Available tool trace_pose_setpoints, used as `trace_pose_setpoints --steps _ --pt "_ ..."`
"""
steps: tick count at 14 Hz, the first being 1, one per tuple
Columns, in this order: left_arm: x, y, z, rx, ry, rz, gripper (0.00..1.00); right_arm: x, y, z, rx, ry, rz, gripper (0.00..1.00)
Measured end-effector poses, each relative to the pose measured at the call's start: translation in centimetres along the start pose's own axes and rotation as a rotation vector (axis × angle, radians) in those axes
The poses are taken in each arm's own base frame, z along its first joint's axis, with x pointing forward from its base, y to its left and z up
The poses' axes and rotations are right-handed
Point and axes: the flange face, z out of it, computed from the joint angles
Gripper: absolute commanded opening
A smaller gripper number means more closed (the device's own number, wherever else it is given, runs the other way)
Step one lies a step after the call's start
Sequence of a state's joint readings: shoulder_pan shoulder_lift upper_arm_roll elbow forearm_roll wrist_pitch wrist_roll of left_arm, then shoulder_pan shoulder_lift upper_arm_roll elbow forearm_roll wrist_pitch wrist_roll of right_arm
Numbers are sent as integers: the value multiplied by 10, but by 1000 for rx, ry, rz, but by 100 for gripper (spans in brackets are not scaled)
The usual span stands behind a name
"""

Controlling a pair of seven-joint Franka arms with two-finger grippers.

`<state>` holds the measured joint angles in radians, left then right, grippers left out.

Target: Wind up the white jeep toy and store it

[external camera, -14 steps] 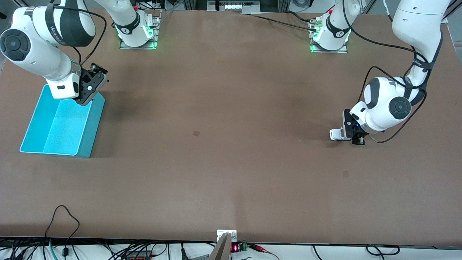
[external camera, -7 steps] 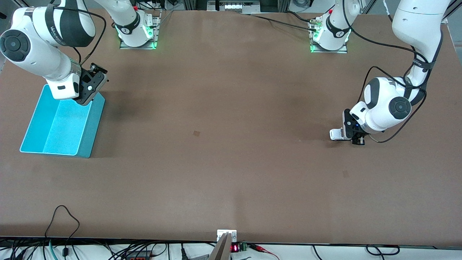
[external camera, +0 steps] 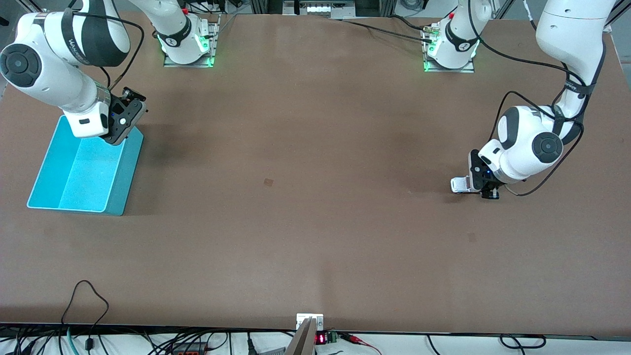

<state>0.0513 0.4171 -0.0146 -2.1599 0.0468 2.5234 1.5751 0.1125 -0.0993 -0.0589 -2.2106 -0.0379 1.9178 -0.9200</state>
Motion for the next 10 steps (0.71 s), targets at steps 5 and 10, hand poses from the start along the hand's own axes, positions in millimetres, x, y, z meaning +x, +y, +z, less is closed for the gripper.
trace_pose_setpoints --steps 5,10 --pt "0 0 2 -4 0 0 17 0 0 0 0 0 -4 100" --pt "0 0 4 -6 0 0 17 1 2 5 8 -6 -26 100"
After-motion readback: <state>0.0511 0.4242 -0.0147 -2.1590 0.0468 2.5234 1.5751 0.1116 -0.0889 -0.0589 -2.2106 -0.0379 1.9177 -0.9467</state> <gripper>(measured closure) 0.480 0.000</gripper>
